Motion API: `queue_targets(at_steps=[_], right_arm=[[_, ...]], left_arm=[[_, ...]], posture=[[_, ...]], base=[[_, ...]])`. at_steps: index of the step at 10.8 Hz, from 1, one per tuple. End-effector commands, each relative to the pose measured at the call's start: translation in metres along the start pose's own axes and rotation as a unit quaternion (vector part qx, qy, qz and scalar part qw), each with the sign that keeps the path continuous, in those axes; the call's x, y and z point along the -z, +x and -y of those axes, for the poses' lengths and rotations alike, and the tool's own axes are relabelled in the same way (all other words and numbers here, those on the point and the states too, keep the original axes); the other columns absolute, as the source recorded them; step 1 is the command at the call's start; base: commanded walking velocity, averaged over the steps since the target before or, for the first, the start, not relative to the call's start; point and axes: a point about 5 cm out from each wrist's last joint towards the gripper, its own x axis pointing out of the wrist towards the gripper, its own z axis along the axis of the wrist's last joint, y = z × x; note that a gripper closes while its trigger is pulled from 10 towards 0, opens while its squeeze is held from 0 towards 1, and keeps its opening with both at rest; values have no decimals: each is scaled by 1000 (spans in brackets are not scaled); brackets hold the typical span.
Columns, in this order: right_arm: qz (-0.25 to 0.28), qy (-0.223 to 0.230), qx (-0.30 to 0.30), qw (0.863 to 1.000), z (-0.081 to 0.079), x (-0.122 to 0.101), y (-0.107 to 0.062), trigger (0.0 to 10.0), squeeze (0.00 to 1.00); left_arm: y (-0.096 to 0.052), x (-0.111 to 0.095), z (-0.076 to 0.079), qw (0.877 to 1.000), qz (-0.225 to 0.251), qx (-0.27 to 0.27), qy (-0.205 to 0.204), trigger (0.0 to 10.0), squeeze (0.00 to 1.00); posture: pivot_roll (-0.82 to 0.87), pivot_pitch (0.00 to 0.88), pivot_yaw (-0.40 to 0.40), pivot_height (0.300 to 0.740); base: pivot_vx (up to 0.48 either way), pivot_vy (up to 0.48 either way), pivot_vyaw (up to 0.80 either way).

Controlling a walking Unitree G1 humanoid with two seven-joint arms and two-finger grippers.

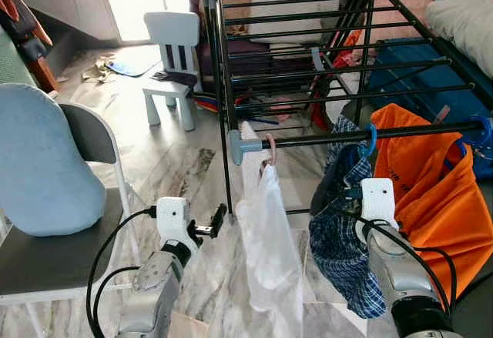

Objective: Hang hanger

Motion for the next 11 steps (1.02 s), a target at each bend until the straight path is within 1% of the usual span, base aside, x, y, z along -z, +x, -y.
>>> queue_targets(at_steps=[1,2,6,7,8,9,10,11], right_arm=[[37,-6,7,999,4,-12,-2,0,0],[61,-8,16,998,8,-19,-4,0,0],[65,-7,16,998,7,-17,-7,0,0],[82,-6,14,997,6,-22,-9,0,0],[118,-12,10,993,5,-33,-14,0,0],[135,-8,8,991,6,-37,-18,0,0],[148,-4,-1,989,7,-34,-27,627,0],[137,-12,-9,990,6,-24,-32,7137,0]], left_arm=[[1,0,-2,1000,-3,-7,9,10000,0],[1,0,-3,1000,-4,-10,11,10000,0],[2,0,-4,1000,-6,-14,17,10000,0],[2,0,-4,1000,-5,-15,18,10000,0],[2,0,-5,1000,-4,-17,19,10000,0],[2,0,-5,1000,-4,-20,20,10000,0],[2,1,-7,999,-6,-28,23,10000,0],[2,1,-7,999,-7,-29,23,10000,0]], posture=[[-234,0,41,740],[-237,0,40,740],[-233,0,42,740],[-234,0,43,740],[-233,0,44,740],[-235,0,42,740],[-239,0,43,740],[-241,0,44,740]], base=[[0,0,0],[0,0,0],[0,0,0],[0,0,0],[0,0,0],[0,0,0],[0,0,0],[0,0,0]])
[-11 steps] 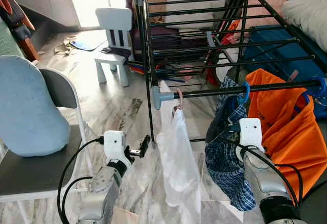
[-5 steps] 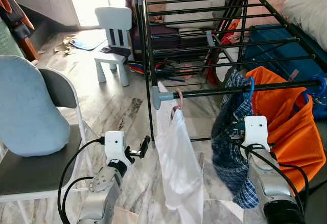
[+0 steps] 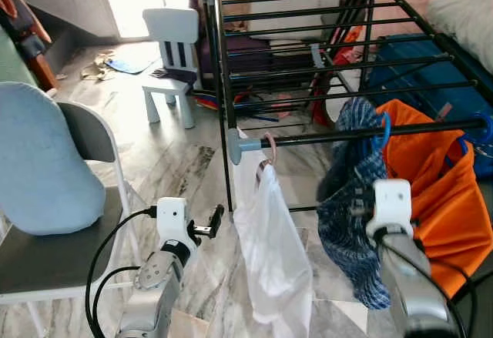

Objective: Hang hanger

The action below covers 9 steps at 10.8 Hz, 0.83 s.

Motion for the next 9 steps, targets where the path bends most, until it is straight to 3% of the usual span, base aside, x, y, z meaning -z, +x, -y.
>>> queue_targets(at_steps=[1,3,9], right_arm=[[27,-1,-10,1000,-3,-9,-3,10000,0],[24,0,-21,999,-9,-7,-6,10000,0],[27,-3,-27,999,-11,-9,-3,10000,0]], left_arm=[[2,-2,-2,1000,1,-6,10,10000,0],[4,-2,-1,1000,0,-8,14,10000,0],[5,-2,-2,1000,-3,-12,16,10000,0]], posture=[[-245,0,47,740],[-248,0,49,740],[-247,0,49,740]], base=[[0,0,0],[0,0,0],[-347,0,0]])
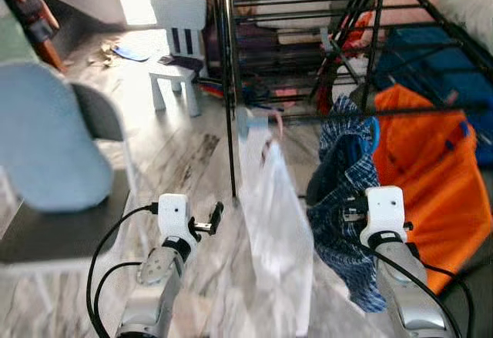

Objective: Hang hanger

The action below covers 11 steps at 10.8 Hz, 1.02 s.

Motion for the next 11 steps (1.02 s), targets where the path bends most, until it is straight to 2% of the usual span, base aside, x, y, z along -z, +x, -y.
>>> queue_targets(at_steps=[1,8,11], right_arm=[[17,1,-2,1000,-1,-8,2,10000,0],[17,6,0,1000,-3,-7,5,10000,0],[18,12,-10,1000,-7,-7,5,10000,0]], left_arm=[[0,1,-2,1000,-2,-6,5,10000,0],[1,-1,-7,1000,-1,-12,10,10000,0],[-20,-2,-50,991,21,-124,38,10000,0]], posture=[[-247,0,50,740],[-238,0,53,740],[-220,0,55,740]], base=[[-386,0,0],[-380,0,0],[0,0,0]])
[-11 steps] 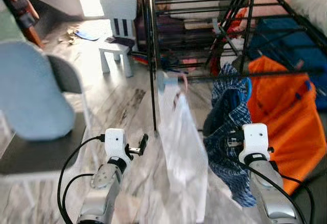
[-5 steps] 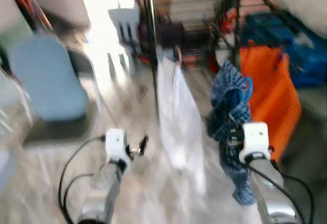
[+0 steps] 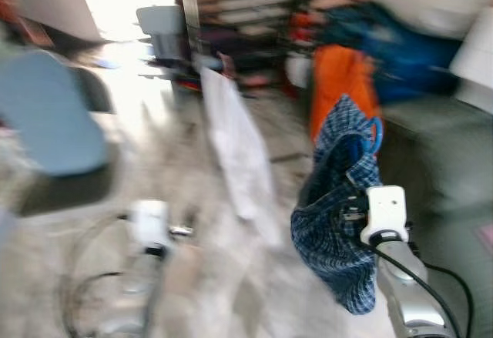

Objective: Hang hanger

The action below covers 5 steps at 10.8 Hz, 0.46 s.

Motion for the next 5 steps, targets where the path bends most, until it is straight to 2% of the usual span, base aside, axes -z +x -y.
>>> queue_targets(at_steps=[1,2,5], right_arm=[[31,10,-16,999,-8,-14,5,10000,0],[32,10,-21,999,-9,-15,7,10000,0],[32,13,-27,999,-13,-15,11,10000,0]], left_arm=[[-3,-3,-12,1000,10,-24,9,10000,0],[-7,1,-21,999,1,-33,14,10000,0],[0,-4,-15,999,10,-32,13,10000,0]], posture=[[-215,0,53,740],[-207,0,47,740],[-211,0,51,740]], base=[[0,0,0],[0,0,0],[0,0,0]])
